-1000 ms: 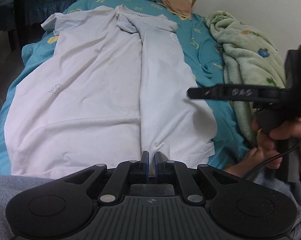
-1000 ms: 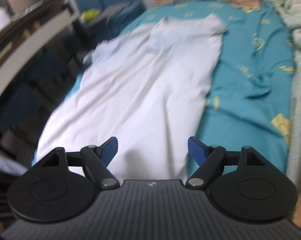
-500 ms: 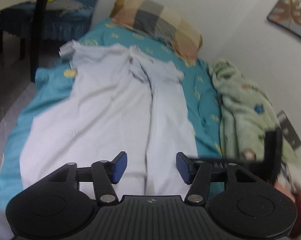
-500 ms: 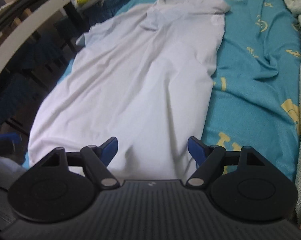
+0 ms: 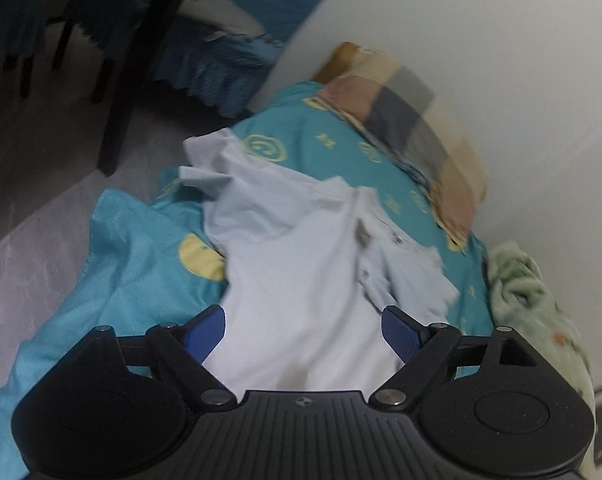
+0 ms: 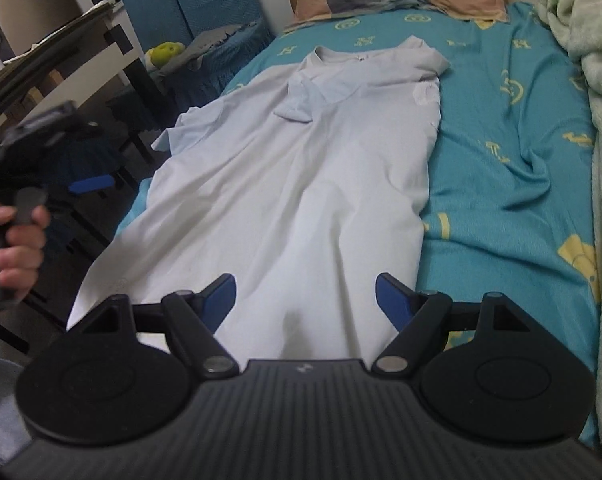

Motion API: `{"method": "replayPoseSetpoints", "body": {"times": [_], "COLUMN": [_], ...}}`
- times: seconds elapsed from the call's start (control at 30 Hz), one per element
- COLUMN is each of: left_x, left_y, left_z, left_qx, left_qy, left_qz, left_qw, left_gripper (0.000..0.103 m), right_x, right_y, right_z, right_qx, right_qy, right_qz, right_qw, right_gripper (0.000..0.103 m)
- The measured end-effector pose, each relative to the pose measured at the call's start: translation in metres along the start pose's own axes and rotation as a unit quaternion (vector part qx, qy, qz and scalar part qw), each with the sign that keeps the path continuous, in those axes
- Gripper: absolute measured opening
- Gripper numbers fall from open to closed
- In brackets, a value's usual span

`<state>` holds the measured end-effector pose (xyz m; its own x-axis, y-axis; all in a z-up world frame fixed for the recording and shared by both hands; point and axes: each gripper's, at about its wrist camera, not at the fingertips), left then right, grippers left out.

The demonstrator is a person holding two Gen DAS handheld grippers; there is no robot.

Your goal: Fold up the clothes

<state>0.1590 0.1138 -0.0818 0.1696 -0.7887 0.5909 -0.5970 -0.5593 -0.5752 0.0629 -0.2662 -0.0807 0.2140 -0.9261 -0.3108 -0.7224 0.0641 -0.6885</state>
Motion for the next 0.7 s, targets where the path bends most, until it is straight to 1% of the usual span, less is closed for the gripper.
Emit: {"method": "replayPoseSetpoints", "body": {"times": [0.2,0.33,0.37,0.43,0.5,0.53,0.57,0.6,0.67,0.7], "left_x": [-0.046,-0.068,-0.073,-0.077,-0.080,-0.081,-0.080,-0.079,-0.071,-0.067], "left_y": [-0.026,-0.042,-0.046,-0.051,-0.056,-0.058,-0.062,-0.065,-0.071,-0.074], "left_z": [0.069,0.112,0.122,0.133,0.141,0.145,0.149,0.153,0.160,0.162], "left_qx": [0.005,0.022,0.026,0.044,0.063,0.072,0.073,0.073,0.064,0.060], "left_qy": [-0.009,-0.009,-0.009,-0.009,-0.011,-0.013,-0.022,-0.026,-0.033,-0.036], "left_qz": [-0.076,-0.139,-0.145,-0.138,-0.126,-0.119,-0.106,-0.094,-0.062,-0.046], "left_qw": [0.9970,0.9900,0.9891,0.9895,0.9900,0.9901,0.9914,0.9926,0.9954,0.9964], "left_gripper": [0.087,0.088,0.087,0.087,0.083,0.074,0.065,0.058,0.020,0.010], "right_x": [-0.004,-0.004,-0.004,-0.001,0.002,0.002,0.002,0.002,0.003,0.005], "right_y": [-0.006,-0.010,-0.011,-0.013,-0.016,-0.018,-0.021,-0.024,-0.028,-0.030], "right_z": [0.018,0.039,0.046,0.056,0.062,0.063,0.064,0.065,0.066,0.066], "right_qx": [0.004,0.004,0.000,-0.009,-0.009,-0.005,0.001,0.006,0.014,0.015], "right_qy": [-0.010,-0.008,-0.001,0.001,-0.010,-0.011,-0.010,-0.008,-0.006,-0.008], "right_qz": [-0.014,-0.027,-0.031,-0.023,-0.006,-0.004,-0.004,-0.004,0.004,0.011], "right_qw": [1.000,1.000,1.000,1.000,1.000,1.000,1.000,1.000,1.000,1.000], "right_gripper": [0.078,0.078,0.078,0.078,0.078,0.078,0.078,0.078,0.078,0.078]}}
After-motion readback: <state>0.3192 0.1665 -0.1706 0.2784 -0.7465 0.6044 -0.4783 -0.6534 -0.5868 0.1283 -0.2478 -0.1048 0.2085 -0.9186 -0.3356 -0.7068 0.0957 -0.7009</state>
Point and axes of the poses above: each gripper's, at about its wrist camera, not at the fingertips, and z roughly the way its jaws point, x to its right, y to its underside, and after that the axes turned 4 degrees about x, right-handed
